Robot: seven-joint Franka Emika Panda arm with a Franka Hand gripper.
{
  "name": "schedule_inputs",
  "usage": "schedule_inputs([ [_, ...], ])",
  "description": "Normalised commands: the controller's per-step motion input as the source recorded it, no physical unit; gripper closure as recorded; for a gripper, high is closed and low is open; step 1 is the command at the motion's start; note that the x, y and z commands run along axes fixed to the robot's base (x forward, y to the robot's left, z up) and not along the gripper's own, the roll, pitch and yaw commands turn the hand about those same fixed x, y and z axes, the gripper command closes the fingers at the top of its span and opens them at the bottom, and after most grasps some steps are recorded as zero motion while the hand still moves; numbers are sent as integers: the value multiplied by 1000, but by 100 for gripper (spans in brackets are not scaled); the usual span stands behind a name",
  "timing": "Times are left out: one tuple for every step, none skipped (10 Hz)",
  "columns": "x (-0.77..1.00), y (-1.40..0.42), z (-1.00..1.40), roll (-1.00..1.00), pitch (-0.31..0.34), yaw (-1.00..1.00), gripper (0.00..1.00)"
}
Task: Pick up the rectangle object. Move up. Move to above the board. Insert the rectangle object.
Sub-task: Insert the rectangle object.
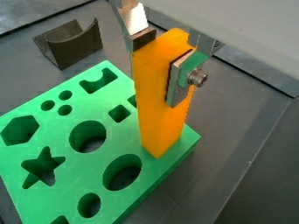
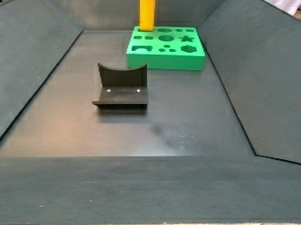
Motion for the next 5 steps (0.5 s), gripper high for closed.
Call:
schedule_inputs([
  [137, 0, -249, 107, 0, 74, 100],
  [137, 0, -229, 106, 0, 83, 100],
  [57, 0, -191, 77, 0, 37, 100],
  [34, 0, -131, 43, 0, 11, 100],
  [0, 0, -91, 16, 0, 0, 100],
])
